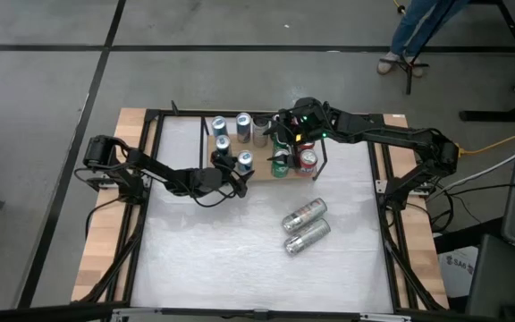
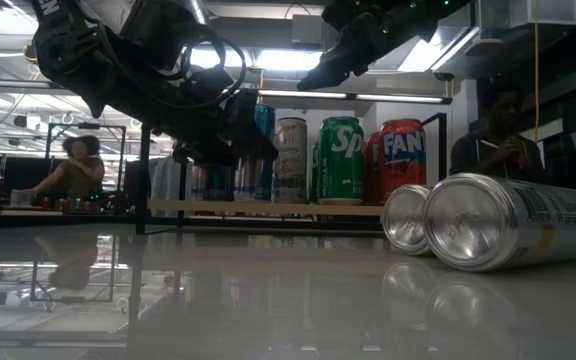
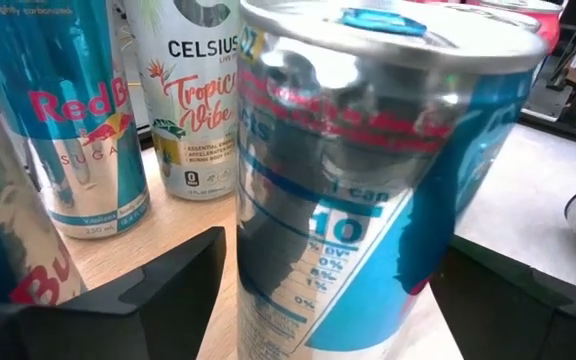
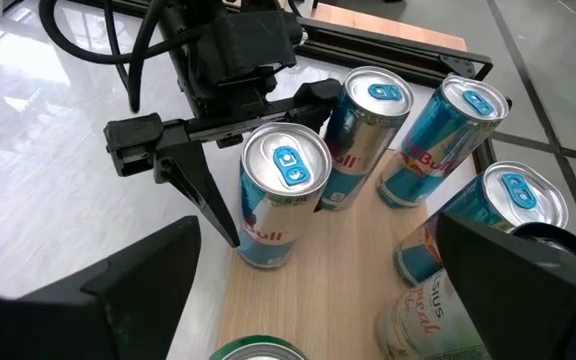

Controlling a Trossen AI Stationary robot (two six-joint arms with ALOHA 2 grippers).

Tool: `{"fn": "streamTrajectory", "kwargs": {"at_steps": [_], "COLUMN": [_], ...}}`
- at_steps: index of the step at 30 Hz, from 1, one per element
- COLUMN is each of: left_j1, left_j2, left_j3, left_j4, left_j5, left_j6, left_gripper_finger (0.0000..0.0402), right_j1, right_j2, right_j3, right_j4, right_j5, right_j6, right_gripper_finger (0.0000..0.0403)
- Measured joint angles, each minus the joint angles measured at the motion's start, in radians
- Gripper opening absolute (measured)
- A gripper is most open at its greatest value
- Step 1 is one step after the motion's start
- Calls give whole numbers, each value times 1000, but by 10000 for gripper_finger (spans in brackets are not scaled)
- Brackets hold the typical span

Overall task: Sort soda cans
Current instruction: Put the blue soda can on the shelf and align with the other blue soda can

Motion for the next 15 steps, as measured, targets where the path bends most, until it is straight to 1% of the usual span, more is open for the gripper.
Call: {"fn": "streamTrajectory", "kwargs": {"at_steps": [15], "left_j1": [-17], "left_j2": [-1], "left_j3": [0], "left_j4": [94], "left_j5": [-9], "left_j6": [1], "left_gripper_finger": [324], "right_j1": [0], "right_j2": [0], "right_j3": [0], "right_j4": [-1], "right_j5": [3], "right_j6": [0], "right_gripper_finger": [392]}}
